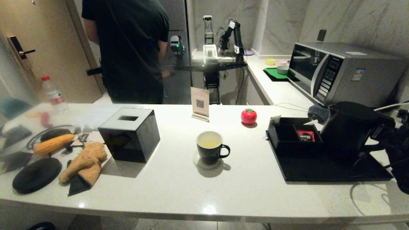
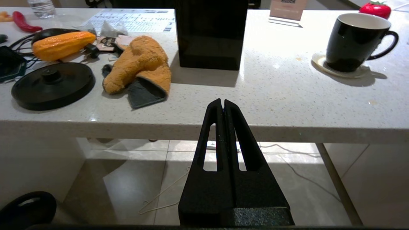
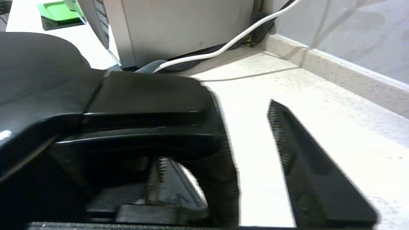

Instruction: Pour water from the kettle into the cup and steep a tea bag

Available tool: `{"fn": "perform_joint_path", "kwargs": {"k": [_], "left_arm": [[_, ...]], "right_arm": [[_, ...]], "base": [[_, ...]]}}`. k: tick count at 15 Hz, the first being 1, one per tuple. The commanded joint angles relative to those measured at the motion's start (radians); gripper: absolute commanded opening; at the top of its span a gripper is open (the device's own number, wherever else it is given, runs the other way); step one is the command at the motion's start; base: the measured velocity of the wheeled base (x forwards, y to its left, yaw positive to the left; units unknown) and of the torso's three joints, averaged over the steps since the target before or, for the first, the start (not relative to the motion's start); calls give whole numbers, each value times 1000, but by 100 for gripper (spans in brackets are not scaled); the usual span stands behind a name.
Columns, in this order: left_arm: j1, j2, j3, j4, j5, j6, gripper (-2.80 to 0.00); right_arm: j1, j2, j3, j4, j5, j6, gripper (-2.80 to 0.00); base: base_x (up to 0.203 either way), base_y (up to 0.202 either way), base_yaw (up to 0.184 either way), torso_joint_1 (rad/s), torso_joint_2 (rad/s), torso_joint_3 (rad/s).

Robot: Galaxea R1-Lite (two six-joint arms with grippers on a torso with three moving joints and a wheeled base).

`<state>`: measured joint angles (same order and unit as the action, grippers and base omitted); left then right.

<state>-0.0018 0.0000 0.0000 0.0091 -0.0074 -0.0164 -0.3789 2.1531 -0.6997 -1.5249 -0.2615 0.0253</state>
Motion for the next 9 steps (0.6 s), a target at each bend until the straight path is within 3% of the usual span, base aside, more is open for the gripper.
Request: {"fn": "perform_joint_path", "kwargs": {"k": [1, 9], "left_arm": [[0, 0, 0, 0, 0, 0, -280], [0, 0, 0, 0, 0, 0, -280]], "right_arm": [[0, -11, 28, -44, -1, -2, 0], [0, -73, 97, -45, -1, -7, 0]], "base": [[0, 0, 0, 0, 0, 0], [0, 0, 0, 0, 0, 0]]}}
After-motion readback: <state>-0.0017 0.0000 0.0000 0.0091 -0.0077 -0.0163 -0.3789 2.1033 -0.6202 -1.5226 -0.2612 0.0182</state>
